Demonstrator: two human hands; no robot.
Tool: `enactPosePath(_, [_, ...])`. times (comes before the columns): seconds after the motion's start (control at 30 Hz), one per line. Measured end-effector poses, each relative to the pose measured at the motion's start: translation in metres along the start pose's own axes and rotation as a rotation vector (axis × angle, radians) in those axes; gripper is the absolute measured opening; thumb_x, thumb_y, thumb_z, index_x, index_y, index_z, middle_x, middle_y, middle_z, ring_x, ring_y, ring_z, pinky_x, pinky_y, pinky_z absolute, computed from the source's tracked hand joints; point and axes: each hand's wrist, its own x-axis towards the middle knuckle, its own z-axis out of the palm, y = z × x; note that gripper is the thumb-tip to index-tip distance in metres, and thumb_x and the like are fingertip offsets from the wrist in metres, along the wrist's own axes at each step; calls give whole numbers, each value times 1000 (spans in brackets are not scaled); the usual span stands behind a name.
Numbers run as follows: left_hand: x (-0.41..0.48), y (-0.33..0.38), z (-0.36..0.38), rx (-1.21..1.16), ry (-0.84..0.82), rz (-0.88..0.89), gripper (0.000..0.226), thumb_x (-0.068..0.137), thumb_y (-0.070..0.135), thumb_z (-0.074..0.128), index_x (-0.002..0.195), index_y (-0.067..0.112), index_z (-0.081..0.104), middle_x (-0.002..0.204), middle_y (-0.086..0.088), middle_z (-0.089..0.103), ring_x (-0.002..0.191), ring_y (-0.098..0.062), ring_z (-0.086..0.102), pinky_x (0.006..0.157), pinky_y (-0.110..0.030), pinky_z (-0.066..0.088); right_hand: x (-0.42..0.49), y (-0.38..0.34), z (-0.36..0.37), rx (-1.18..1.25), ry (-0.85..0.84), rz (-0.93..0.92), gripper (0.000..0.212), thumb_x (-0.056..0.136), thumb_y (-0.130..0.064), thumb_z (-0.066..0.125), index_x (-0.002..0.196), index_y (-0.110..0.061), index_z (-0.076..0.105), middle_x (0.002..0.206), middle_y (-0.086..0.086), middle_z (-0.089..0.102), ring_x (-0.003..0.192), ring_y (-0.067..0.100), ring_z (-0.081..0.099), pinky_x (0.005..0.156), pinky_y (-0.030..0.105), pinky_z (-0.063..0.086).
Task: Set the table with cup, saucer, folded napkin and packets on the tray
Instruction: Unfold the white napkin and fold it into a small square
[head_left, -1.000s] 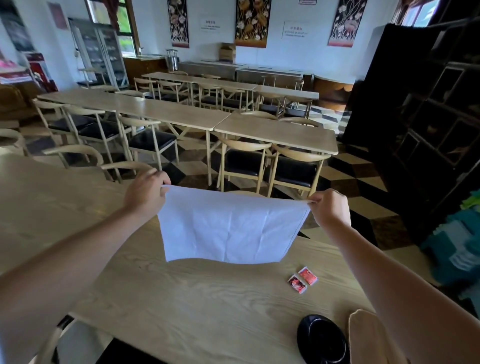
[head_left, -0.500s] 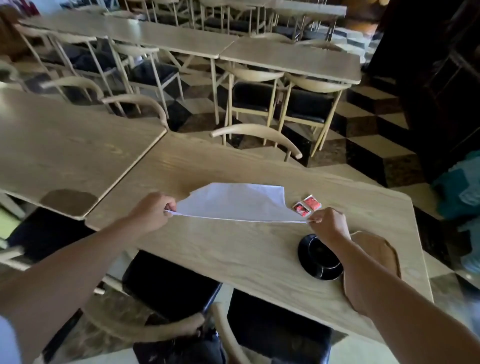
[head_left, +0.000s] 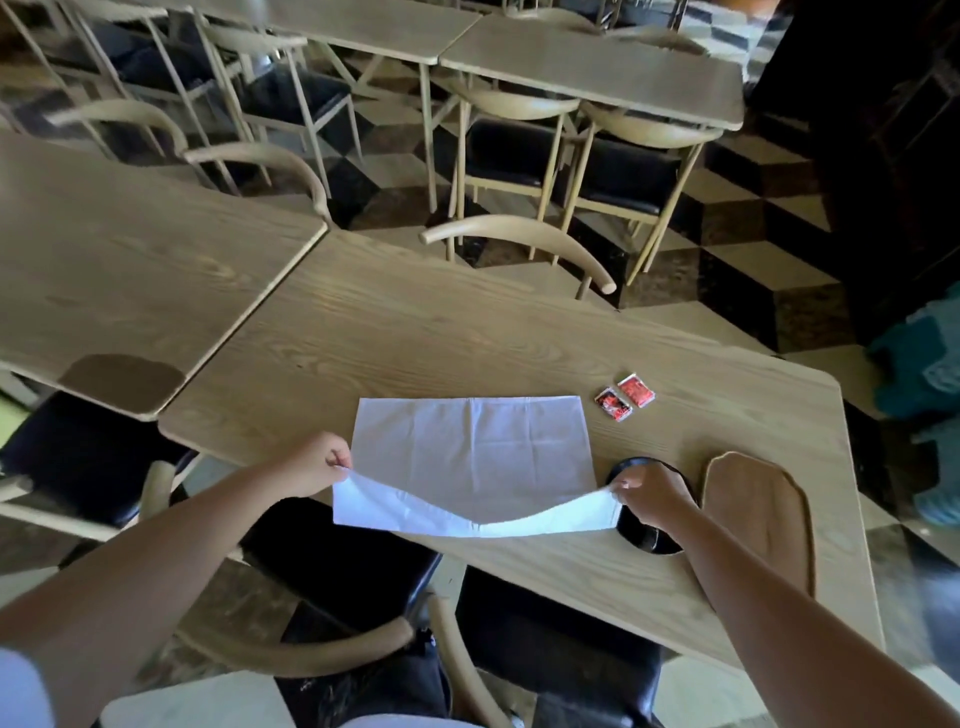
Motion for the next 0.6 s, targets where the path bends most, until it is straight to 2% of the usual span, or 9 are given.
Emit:
enactPosePath(0.1, [25,-8,-3,-159,53,-78,4,81,0,65,82,2,68,66,-8,58,62,-18,51,56,-21,34,20,-12,5,220,3,79,10,85,-21,67,82,-14,74,77,10,67,80,32,64,78,42,56])
enactPosePath(0.17, [40,-14,-3,-272,101,-157,3,82,1,67,84,-1,68,62,-6,55,58,-17,50,55,-22,35,34,-19,10,367,36,142,12,87,-22,66,76,-18,69,79,10,64,85,35,62,87,50,55])
enactPosePath(0.23, [57,-19,-2,-396,124,-227,1,84,1,66,83,1,66,64,-5,54,61,-17,51,57,-24,40,51,-24,15,439,83,180,13,90,-23,63,80,-16,67,78,9,62,82,33,59,89,54,54])
enactPosePath(0.33, [82,-26,1,-589,120,-319,14,87,4,63,76,10,59,74,-7,53,69,-16,51,63,-28,47,77,-31,20,494,145,238,17,92,-21,61,96,-6,67,71,4,54,73,27,53,88,56,54])
enactPosePath(0.4, [98,-29,5,-709,112,-377,17,89,3,61,75,12,54,77,-8,52,70,-18,52,67,-31,49,94,-36,22,469,173,243,17,93,-21,60,97,-5,66,73,4,54,77,28,54,88,58,54])
enactPosePath(0.5, [122,-34,11,-779,128,-400,18,89,2,59,78,13,52,79,-8,52,73,-20,52,68,-35,50,116,-44,25,400,192,237,18,92,-23,58,99,-11,70,76,7,58,75,29,56,79,47,54])
enactPosePath(0.6, [141,-40,16,-827,178,-397,20,89,1,59,79,16,53,82,-5,56,77,-21,55,70,-37,52,135,-44,29,310,186,224,18,92,-25,56,96,-12,68,78,8,59,75,26,54,74,38,46])
